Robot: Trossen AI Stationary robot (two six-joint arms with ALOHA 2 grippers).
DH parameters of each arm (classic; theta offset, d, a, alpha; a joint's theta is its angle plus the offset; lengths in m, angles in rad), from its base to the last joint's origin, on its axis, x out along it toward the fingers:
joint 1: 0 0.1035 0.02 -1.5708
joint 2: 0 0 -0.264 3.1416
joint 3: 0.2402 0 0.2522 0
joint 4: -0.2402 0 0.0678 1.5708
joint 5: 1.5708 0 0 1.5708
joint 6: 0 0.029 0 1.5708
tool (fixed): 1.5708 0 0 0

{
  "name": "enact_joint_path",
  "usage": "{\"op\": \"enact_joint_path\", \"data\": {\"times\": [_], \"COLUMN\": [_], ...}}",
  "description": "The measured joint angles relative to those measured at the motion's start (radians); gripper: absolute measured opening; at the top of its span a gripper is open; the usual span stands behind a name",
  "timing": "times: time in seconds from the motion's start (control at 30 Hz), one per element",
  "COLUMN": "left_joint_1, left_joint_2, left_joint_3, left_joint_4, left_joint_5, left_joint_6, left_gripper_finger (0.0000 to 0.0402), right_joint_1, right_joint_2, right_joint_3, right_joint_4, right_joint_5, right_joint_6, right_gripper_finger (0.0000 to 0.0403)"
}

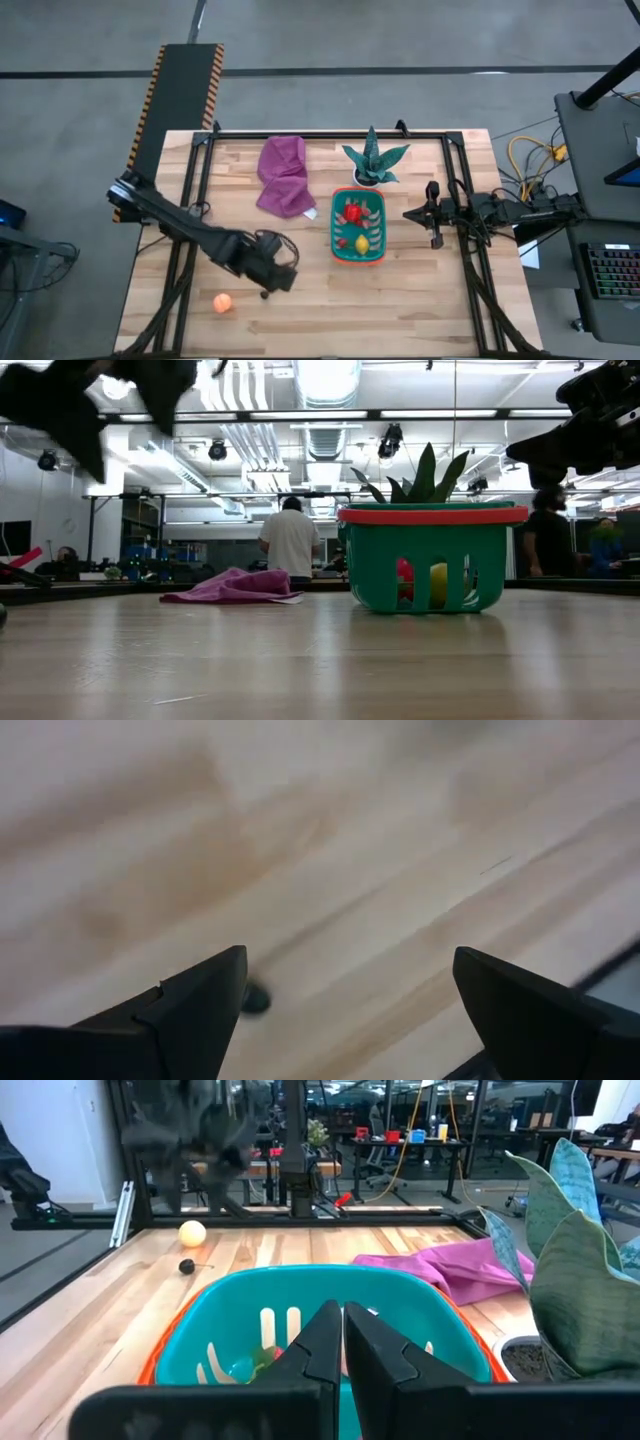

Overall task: Pick and placing Produce into tupperware
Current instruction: Put the black cherry into the blue basket

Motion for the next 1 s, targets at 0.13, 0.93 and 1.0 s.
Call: {"op": "enact_joint_path", "data": {"times": [0.13,0.93,1.0], "left_joint_1": [-0.011,-0.028,-0.028], "left_joint_2": [0.113,0.28,0.294], "left_joint_3": [0.0,-0.001,-0.001], "left_joint_4": [-0.001,-0.002,0.0], "left_joint_5": [0.181,0.27,0.269], "left_joint_6": [-0.091,-0.333,-0.335], "left_gripper_finger": [0.034,0.034,0.034], "right_joint_1": [0.0,0.0,0.0], "right_joint_2": [0.0,0.0,0.0], "right_joint_3": [0.0,0.0,0.0], "right_joint_4": [0.0,0.042,0.042], "right_joint_5": [0.0,0.0,0.0], "right_joint_6": [-0.023,-0.061,-0.061], "right_gripper_finger": [0.0009,0.0009,0.0009]}}
